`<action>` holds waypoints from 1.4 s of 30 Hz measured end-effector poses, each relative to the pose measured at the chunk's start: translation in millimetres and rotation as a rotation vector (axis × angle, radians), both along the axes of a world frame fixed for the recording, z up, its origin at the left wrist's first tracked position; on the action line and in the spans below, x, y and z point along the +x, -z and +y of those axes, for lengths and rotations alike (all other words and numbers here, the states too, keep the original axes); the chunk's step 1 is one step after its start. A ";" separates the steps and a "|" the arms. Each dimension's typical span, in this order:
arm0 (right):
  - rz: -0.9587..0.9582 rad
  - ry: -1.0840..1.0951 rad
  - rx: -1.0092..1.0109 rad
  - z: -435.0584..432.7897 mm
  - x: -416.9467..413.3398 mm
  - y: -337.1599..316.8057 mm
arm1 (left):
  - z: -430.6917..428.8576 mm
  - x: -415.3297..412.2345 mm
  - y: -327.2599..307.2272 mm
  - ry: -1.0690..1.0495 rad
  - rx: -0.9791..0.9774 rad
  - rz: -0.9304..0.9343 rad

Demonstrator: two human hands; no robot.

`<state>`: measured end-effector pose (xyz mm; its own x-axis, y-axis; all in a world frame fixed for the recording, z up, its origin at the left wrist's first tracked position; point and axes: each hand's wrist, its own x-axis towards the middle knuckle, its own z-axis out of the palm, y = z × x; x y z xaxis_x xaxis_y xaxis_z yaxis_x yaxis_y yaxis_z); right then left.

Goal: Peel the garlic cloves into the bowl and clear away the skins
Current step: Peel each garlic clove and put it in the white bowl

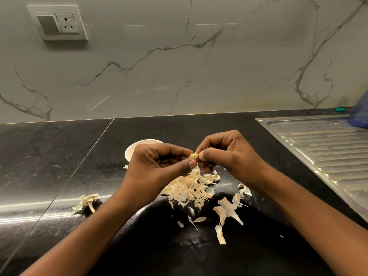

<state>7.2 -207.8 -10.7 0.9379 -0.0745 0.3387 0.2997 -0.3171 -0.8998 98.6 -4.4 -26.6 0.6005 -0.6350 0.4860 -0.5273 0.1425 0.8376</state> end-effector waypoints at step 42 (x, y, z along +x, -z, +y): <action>-0.003 0.018 0.023 -2.8 -1.6 -1.2 | 0.6 6.5 -8.9 -0.026 -0.181 0.709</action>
